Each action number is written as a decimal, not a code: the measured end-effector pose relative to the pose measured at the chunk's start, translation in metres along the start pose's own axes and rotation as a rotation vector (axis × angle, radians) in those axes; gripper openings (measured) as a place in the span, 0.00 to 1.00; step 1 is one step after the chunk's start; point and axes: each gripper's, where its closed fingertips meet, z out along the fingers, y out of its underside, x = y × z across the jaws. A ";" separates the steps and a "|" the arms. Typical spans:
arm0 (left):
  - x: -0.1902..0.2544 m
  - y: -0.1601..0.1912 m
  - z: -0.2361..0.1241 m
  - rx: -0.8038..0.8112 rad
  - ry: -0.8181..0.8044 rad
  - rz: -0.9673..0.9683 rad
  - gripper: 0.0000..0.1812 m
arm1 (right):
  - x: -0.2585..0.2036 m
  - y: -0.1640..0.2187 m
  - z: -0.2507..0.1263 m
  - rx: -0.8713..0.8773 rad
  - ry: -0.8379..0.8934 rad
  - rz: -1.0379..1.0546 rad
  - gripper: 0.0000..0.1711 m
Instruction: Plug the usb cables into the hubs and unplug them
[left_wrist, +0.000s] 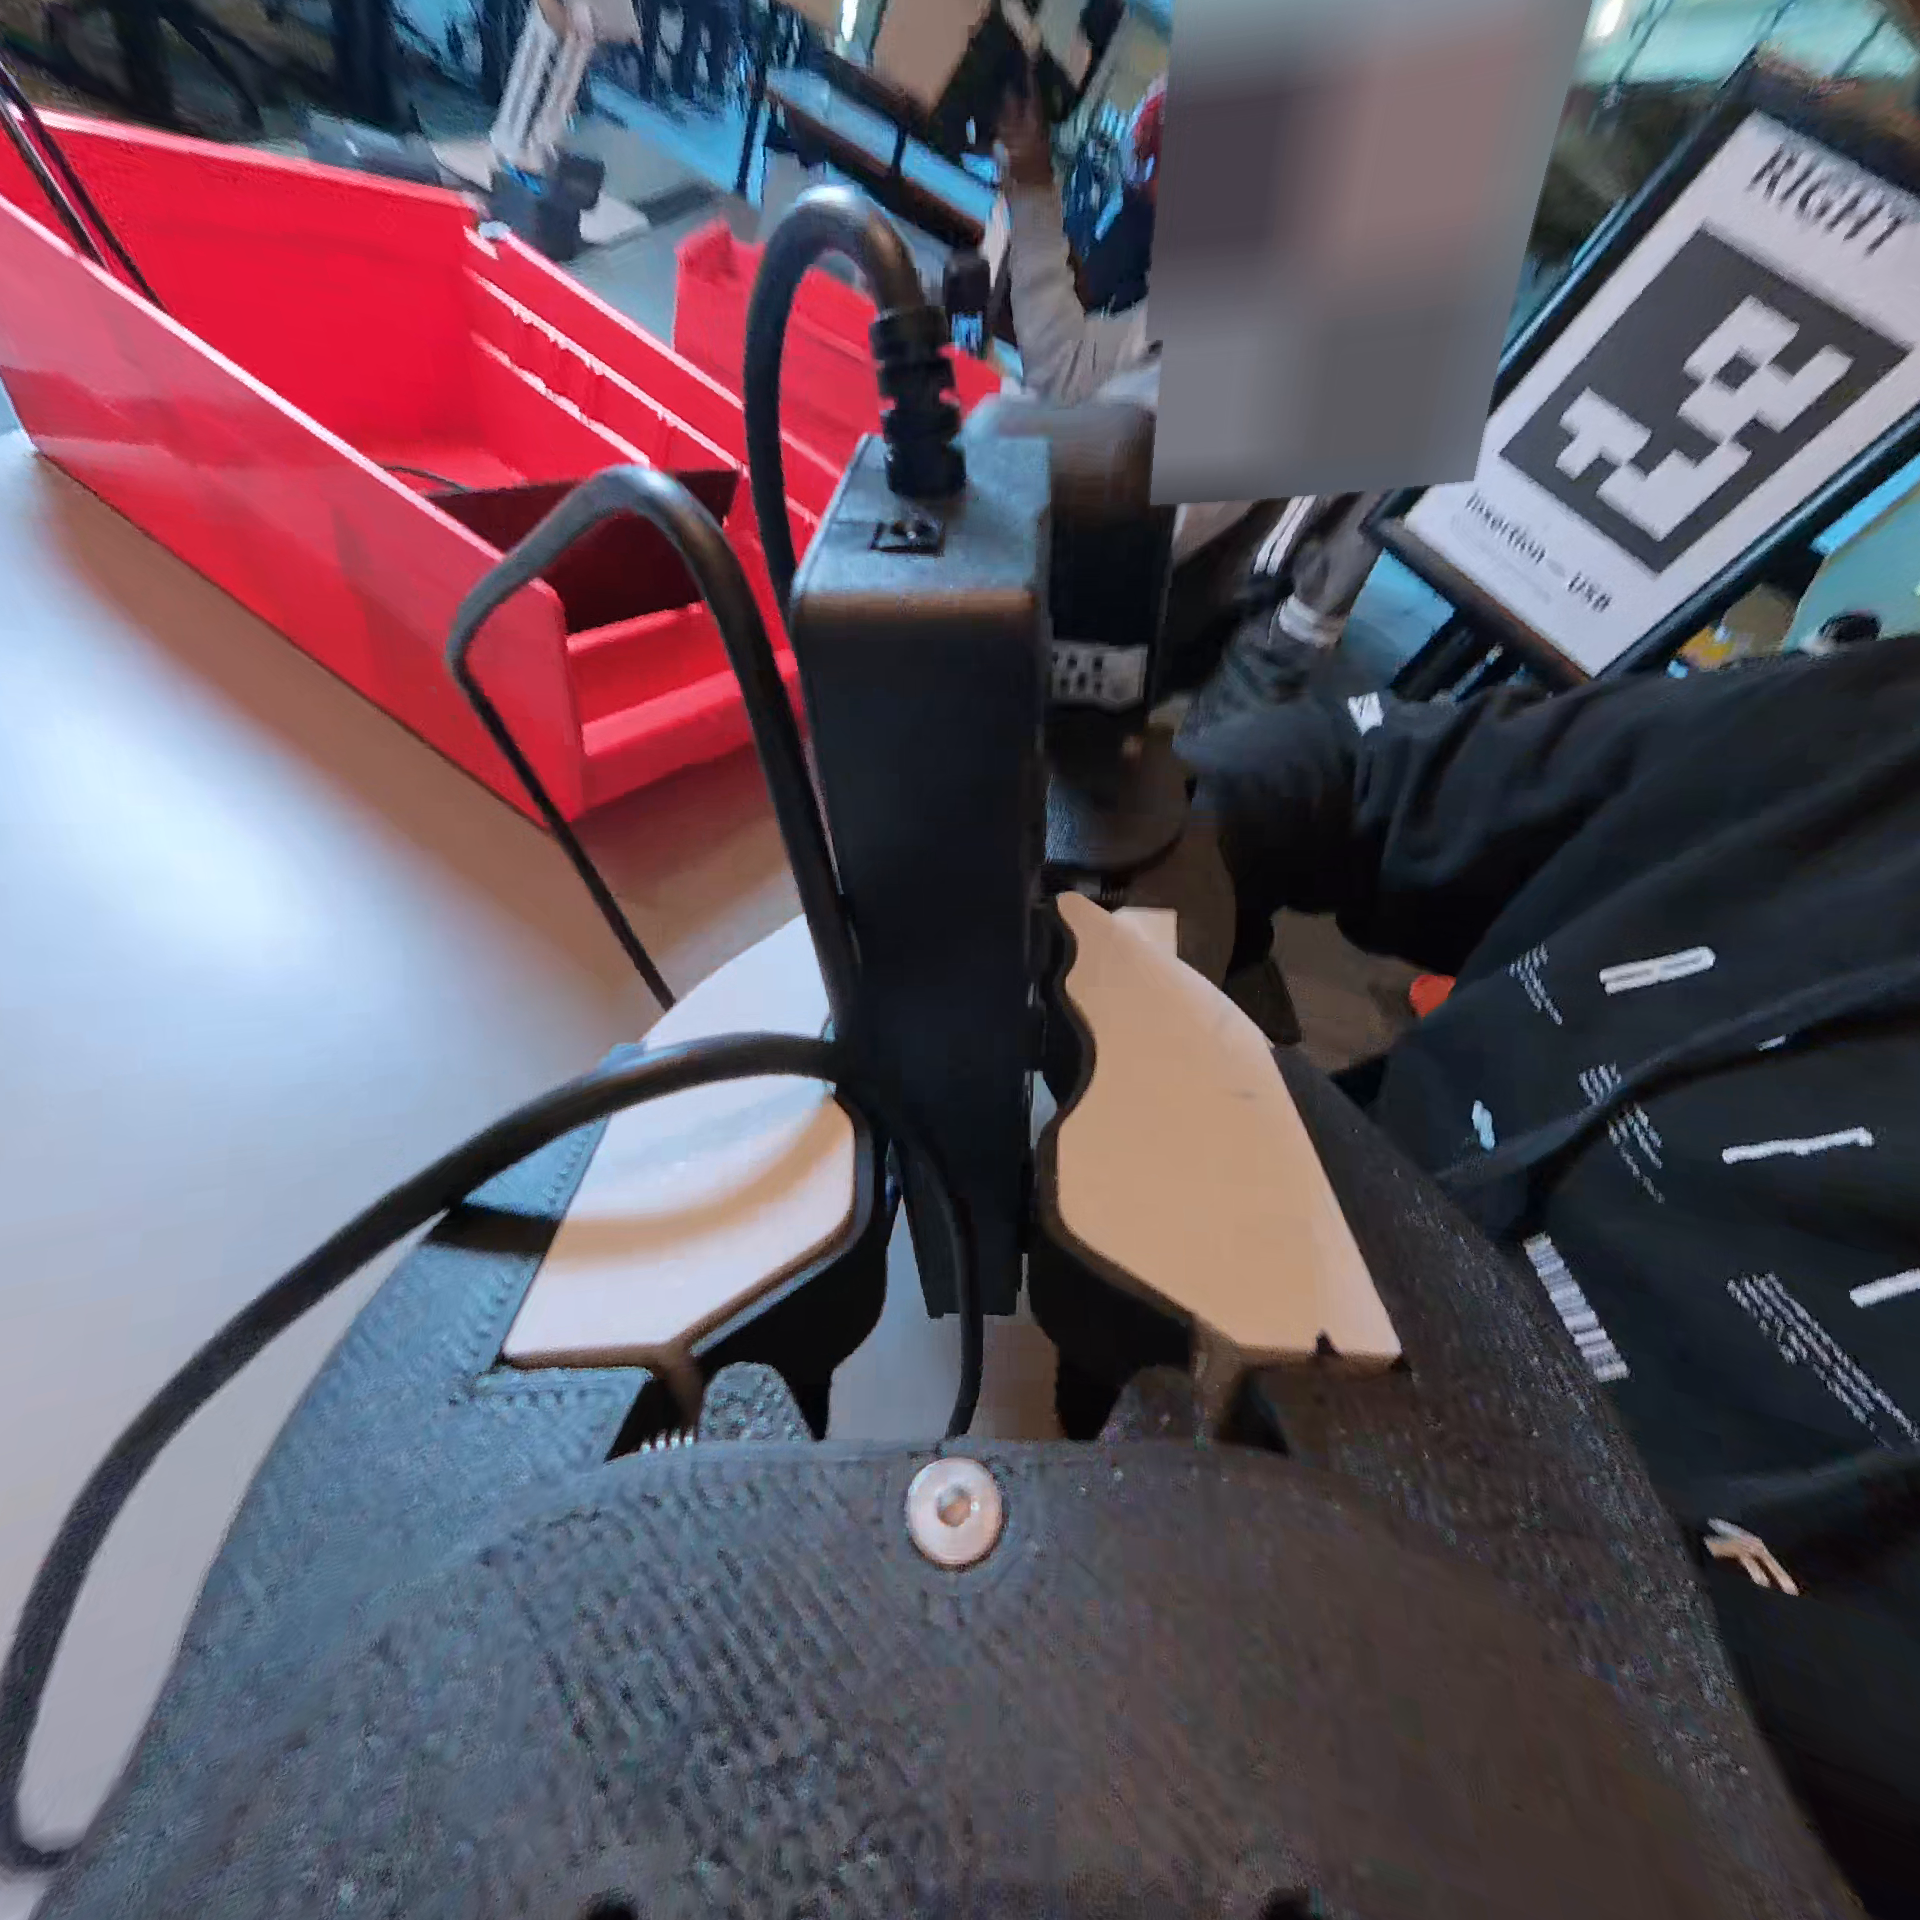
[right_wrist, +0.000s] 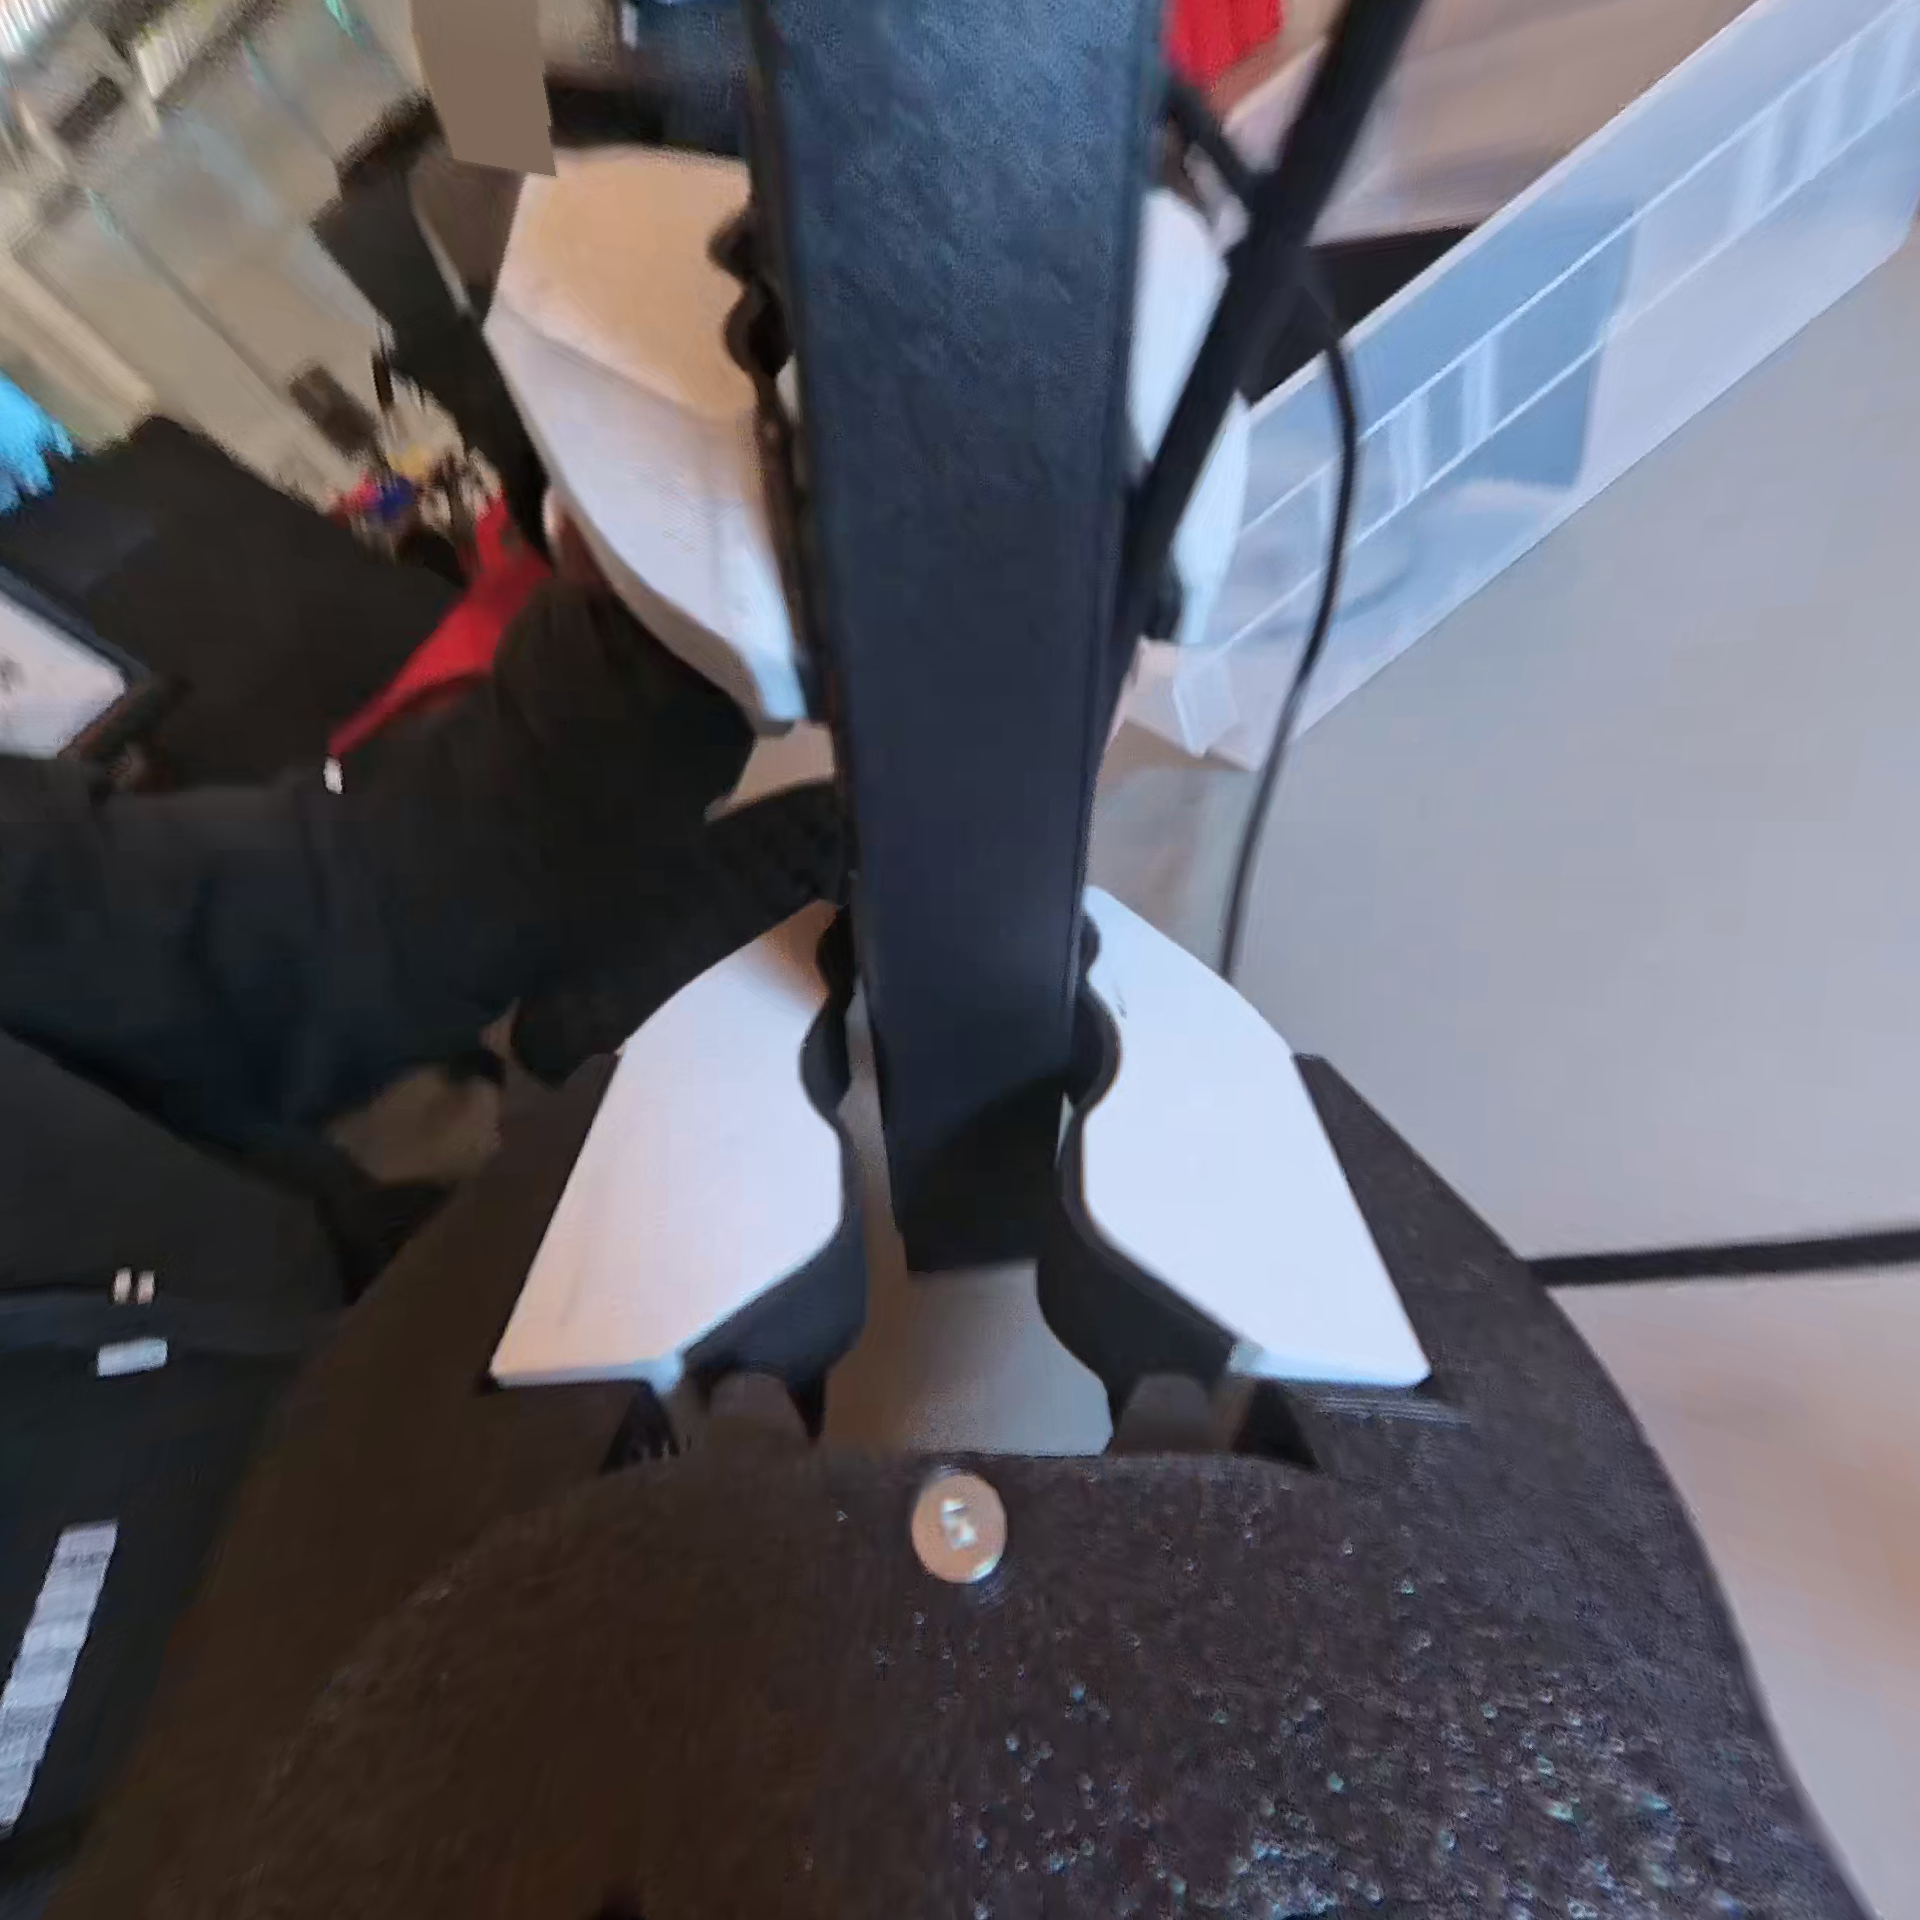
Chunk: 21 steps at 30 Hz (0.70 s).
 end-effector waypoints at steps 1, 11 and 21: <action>0.000 0.003 -0.002 -0.032 0.002 0.001 0.16 | -0.002 0.006 -0.005 -0.085 -0.005 -0.069 0.26; 0.039 0.058 -0.009 -0.669 0.245 0.123 0.16 | -0.010 -0.059 -0.122 -0.090 0.147 -0.721 0.47; 0.053 0.093 0.010 -1.168 0.337 0.194 0.16 | -0.037 -0.012 -0.065 -0.150 -0.125 -0.633 0.58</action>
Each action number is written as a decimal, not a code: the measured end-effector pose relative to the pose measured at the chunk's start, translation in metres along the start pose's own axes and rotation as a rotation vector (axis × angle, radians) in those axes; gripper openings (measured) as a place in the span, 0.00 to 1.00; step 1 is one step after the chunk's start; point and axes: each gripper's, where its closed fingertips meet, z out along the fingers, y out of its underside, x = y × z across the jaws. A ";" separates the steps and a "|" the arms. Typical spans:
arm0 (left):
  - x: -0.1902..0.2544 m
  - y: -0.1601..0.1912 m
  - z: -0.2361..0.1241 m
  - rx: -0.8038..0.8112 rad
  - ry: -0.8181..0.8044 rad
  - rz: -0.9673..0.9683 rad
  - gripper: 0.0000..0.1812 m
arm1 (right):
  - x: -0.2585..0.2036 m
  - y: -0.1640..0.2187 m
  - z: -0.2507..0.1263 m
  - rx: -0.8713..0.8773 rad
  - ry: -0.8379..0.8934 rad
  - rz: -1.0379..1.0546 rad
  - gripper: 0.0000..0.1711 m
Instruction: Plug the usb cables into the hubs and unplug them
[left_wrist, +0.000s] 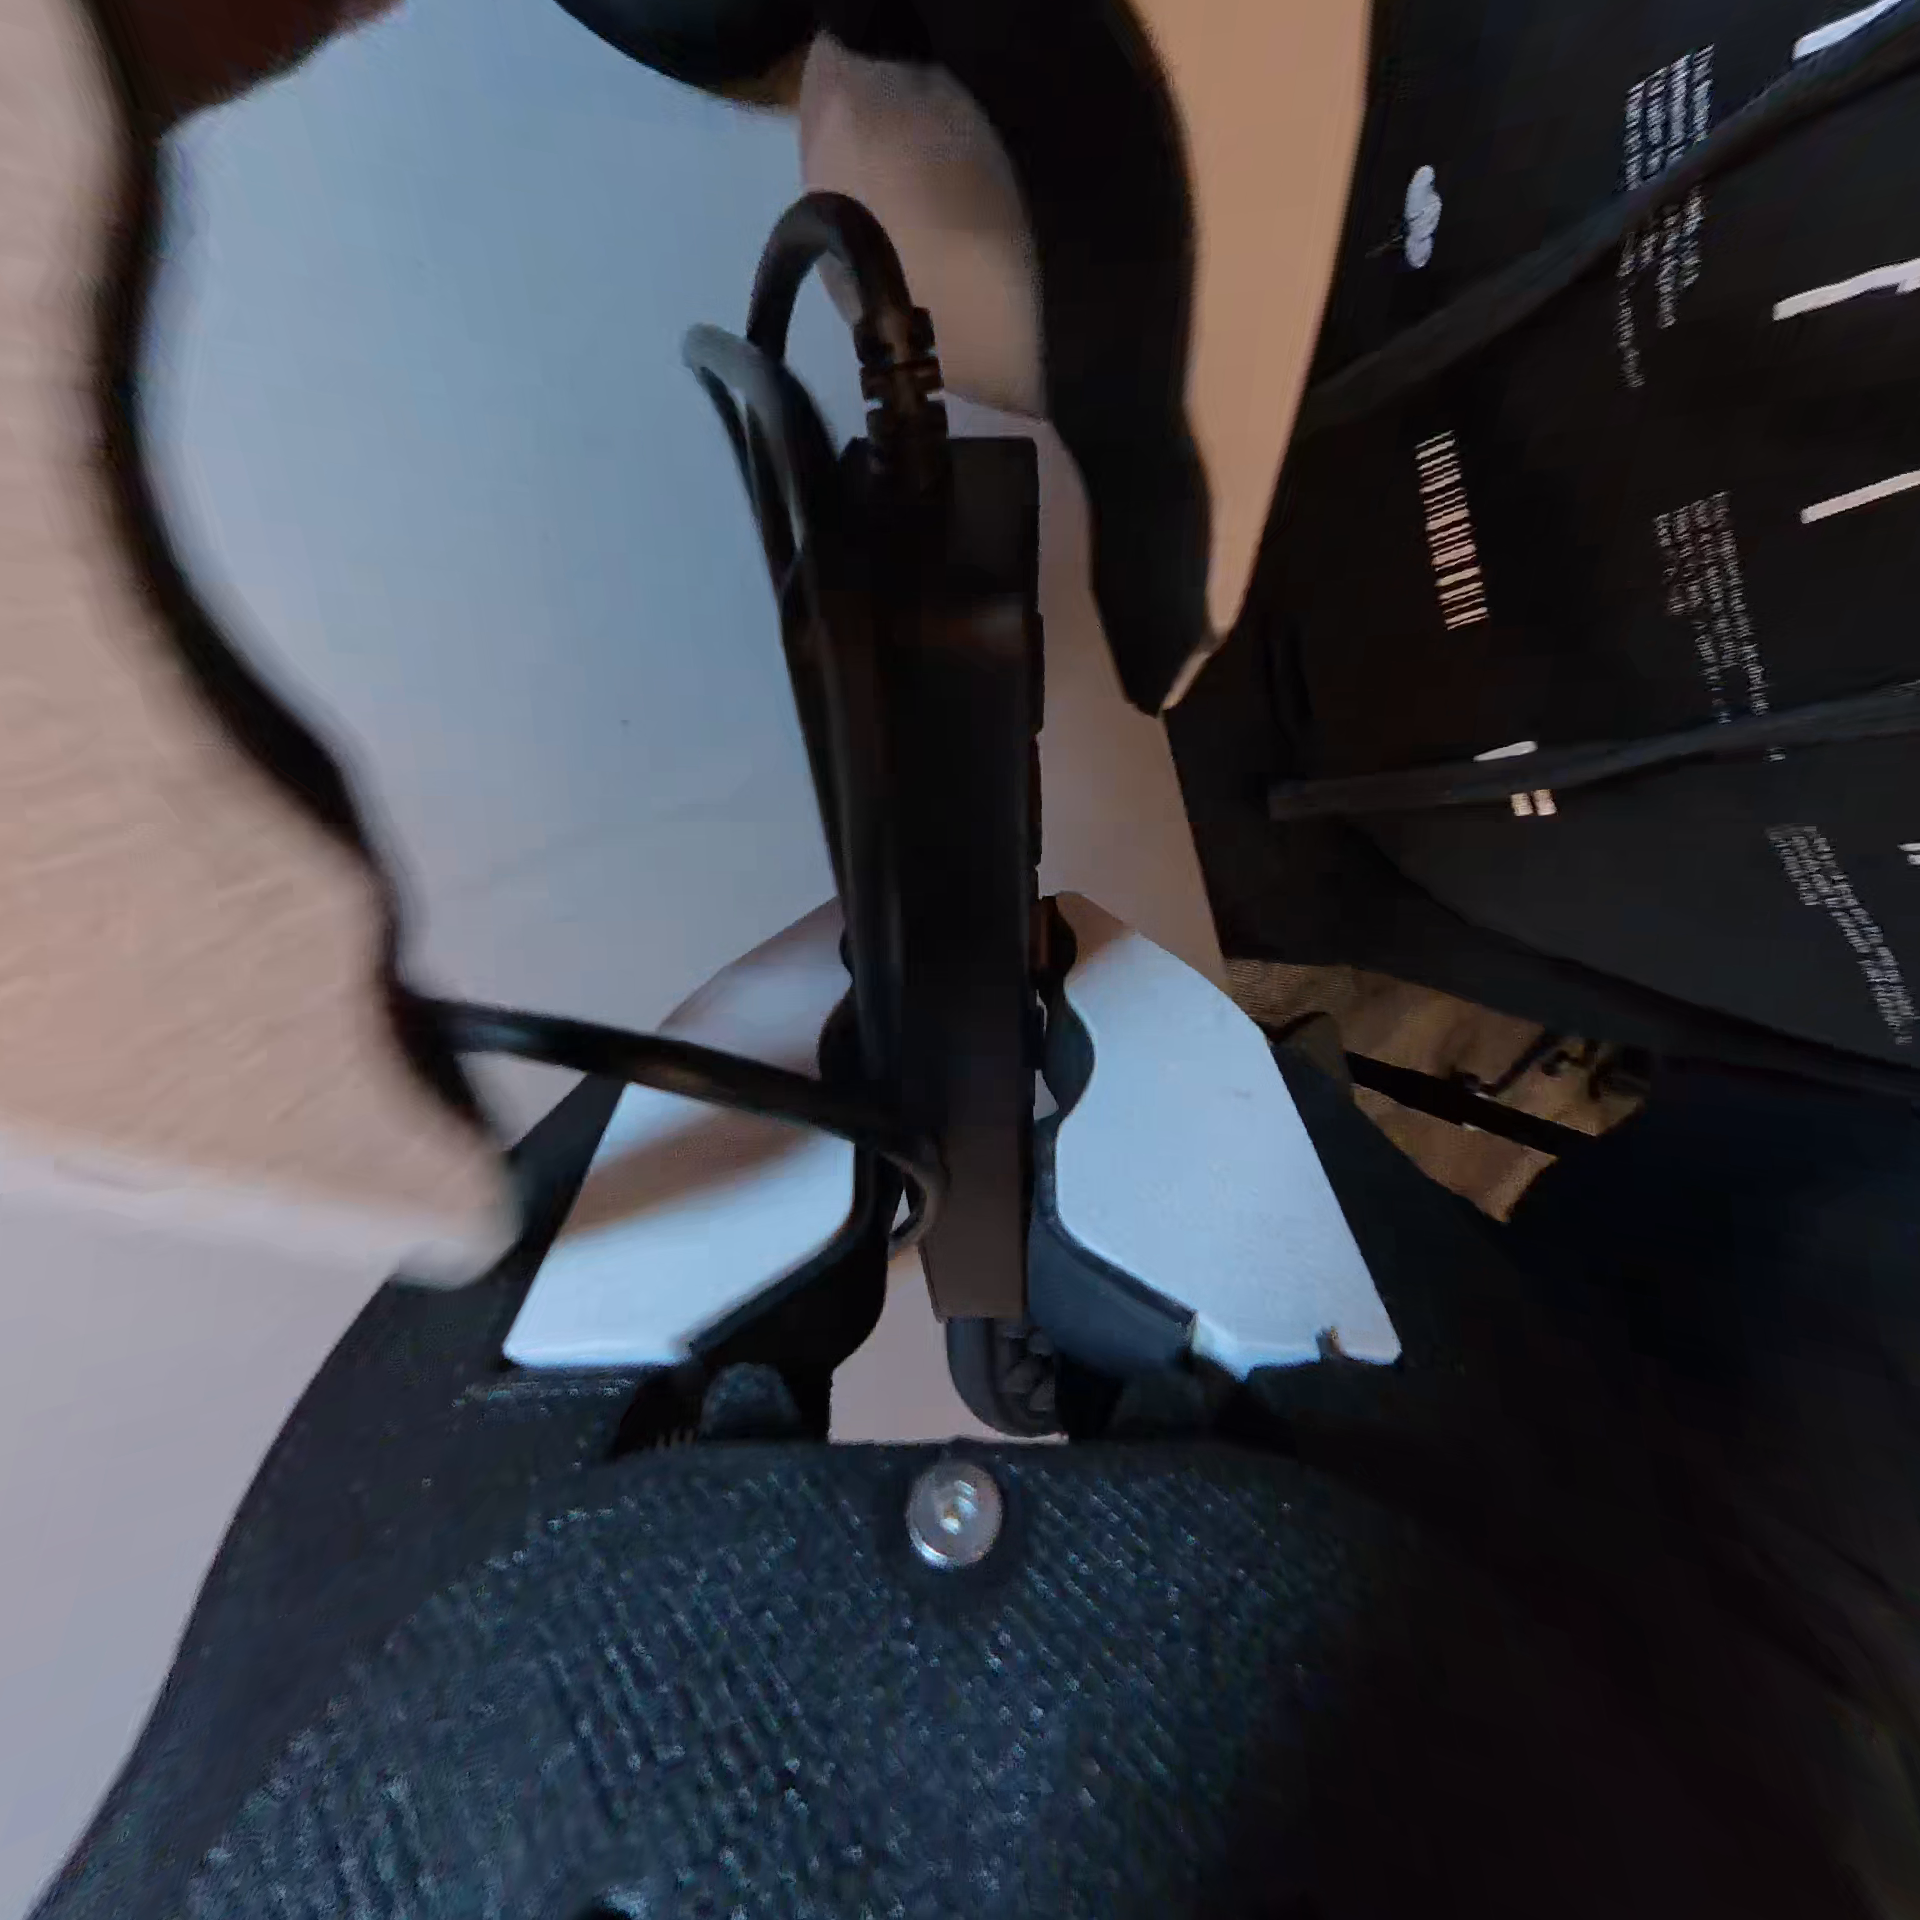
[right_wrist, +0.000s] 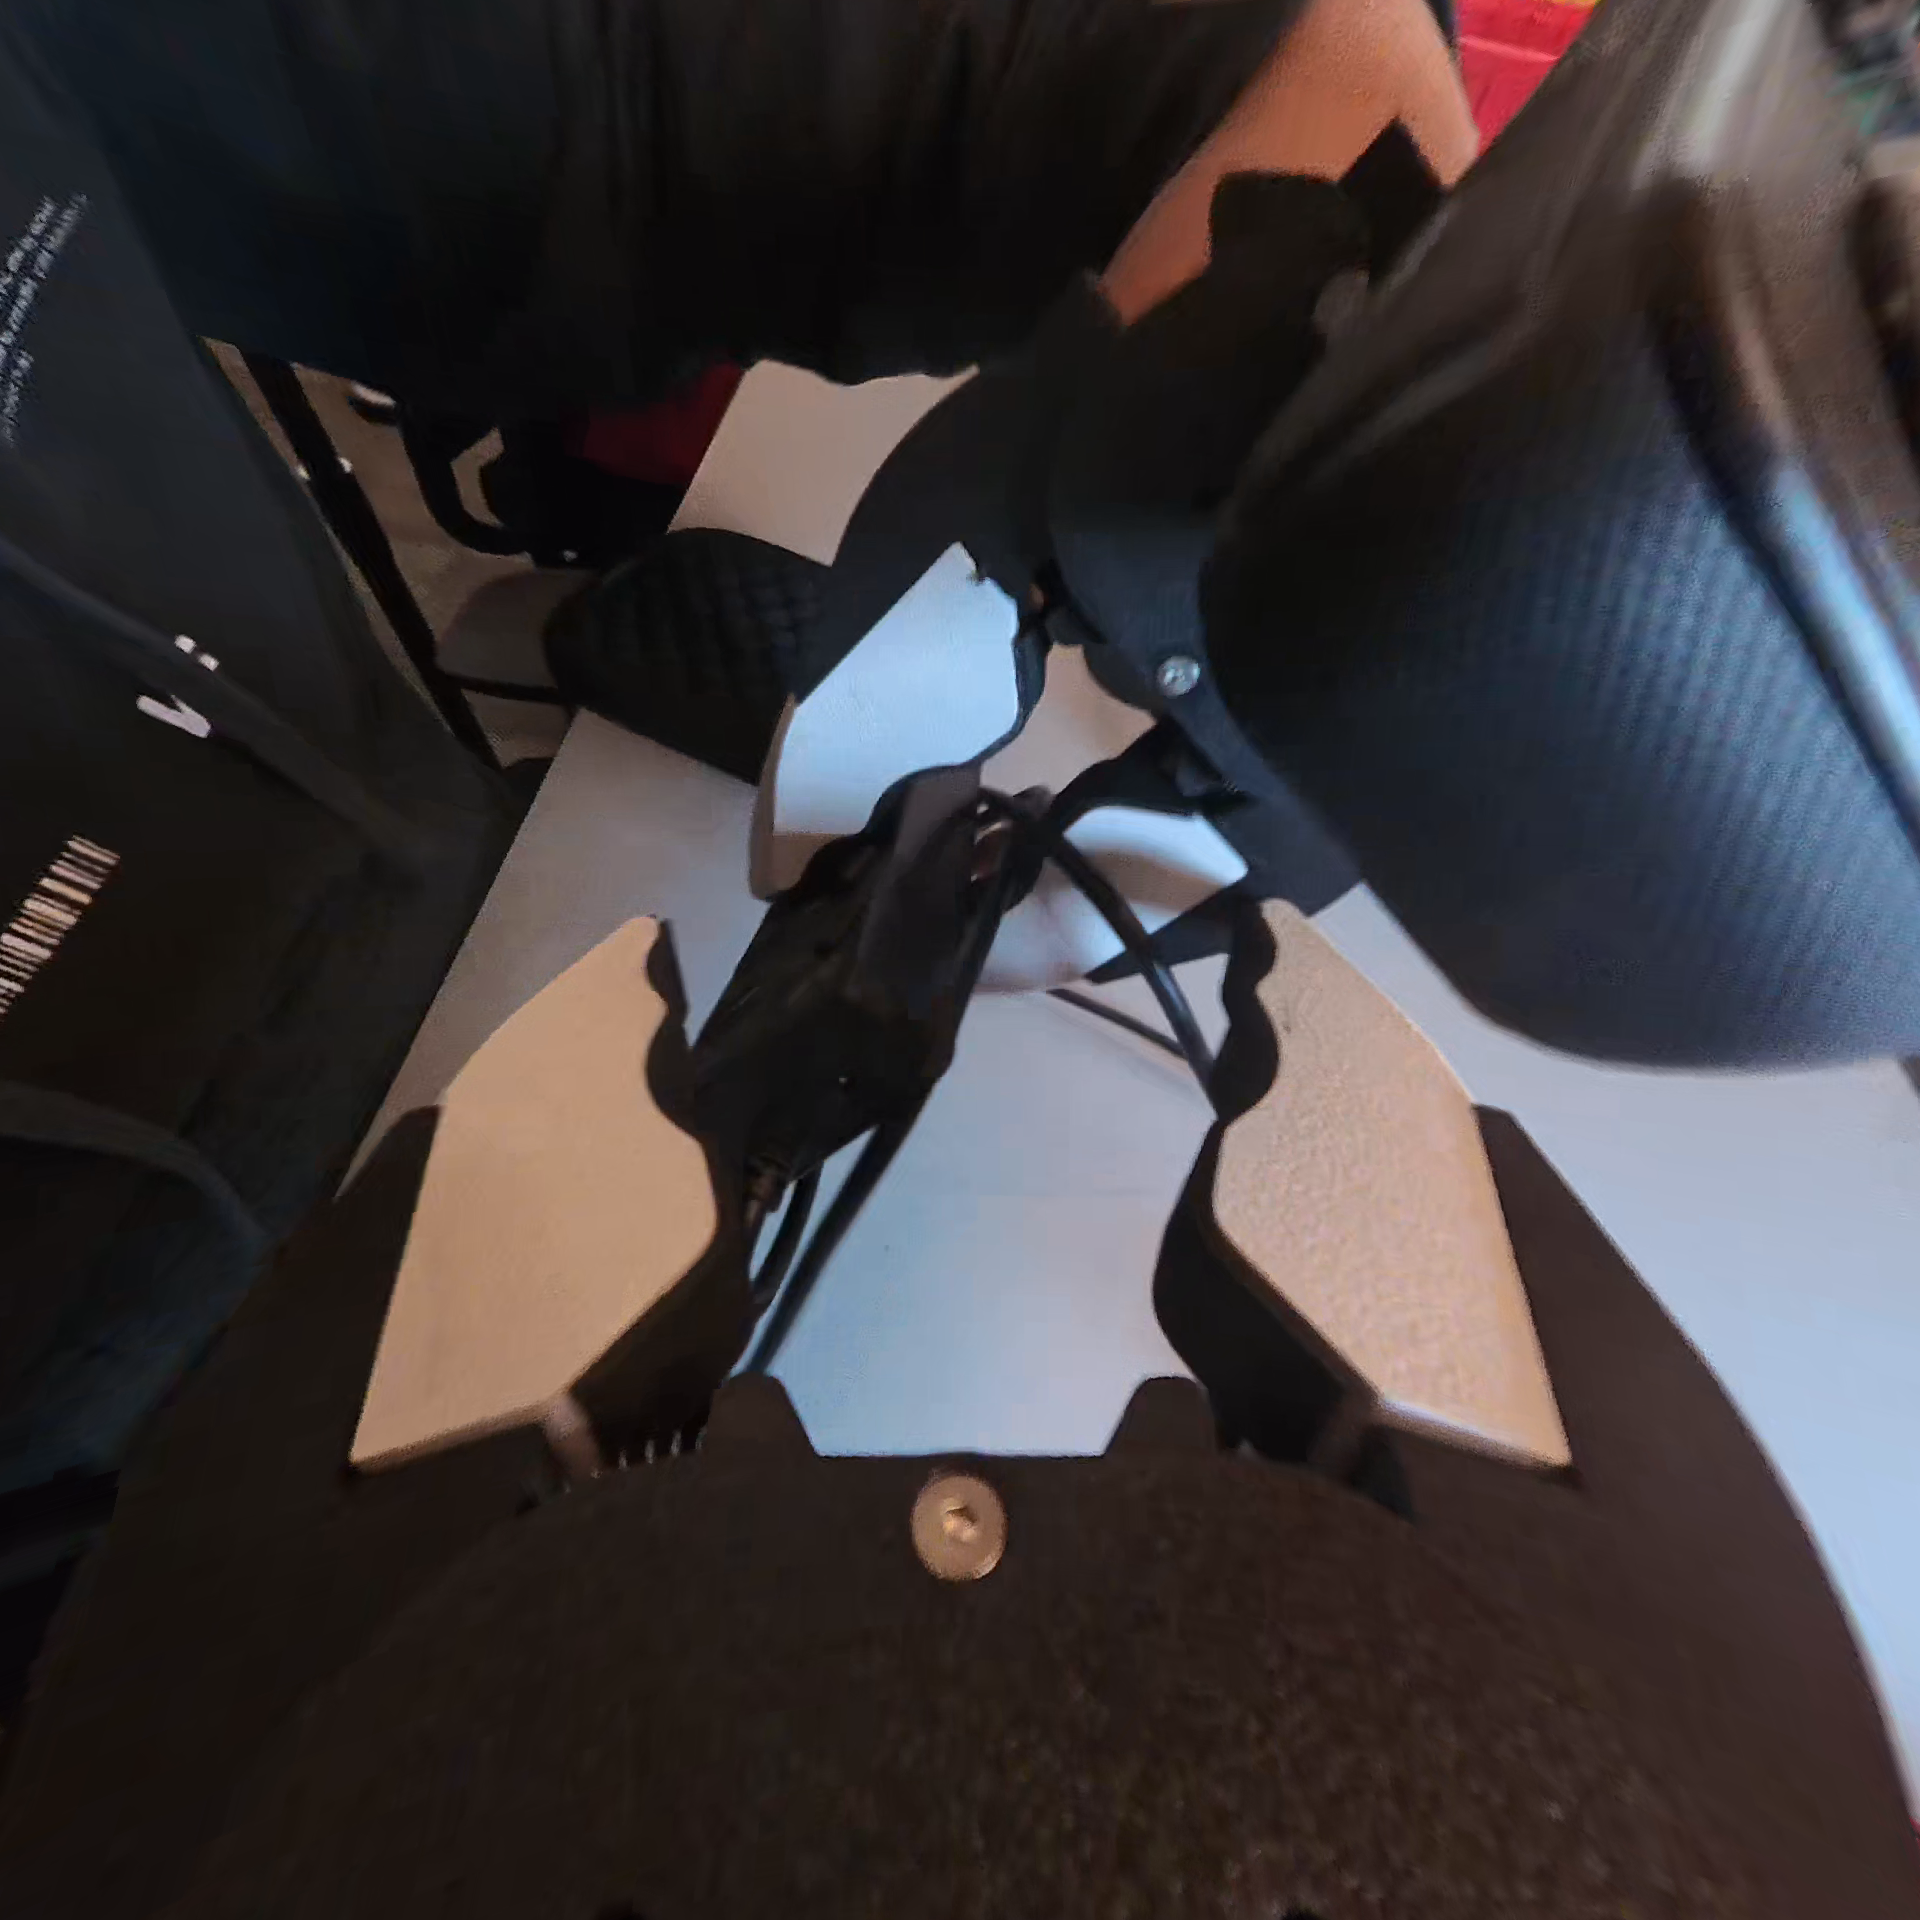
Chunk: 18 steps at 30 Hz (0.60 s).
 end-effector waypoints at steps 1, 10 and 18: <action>-0.003 -0.001 -0.002 0.012 -0.011 0.000 0.16 | -0.002 0.004 0.000 0.005 -0.023 0.020 0.50; -0.026 -0.001 -0.035 0.281 -0.223 -0.003 0.16 | 0.017 0.012 -0.007 0.043 0.042 0.139 0.19; -0.029 0.016 -0.031 0.415 -0.168 0.008 0.15 | 0.021 0.016 0.015 0.057 0.057 0.263 0.20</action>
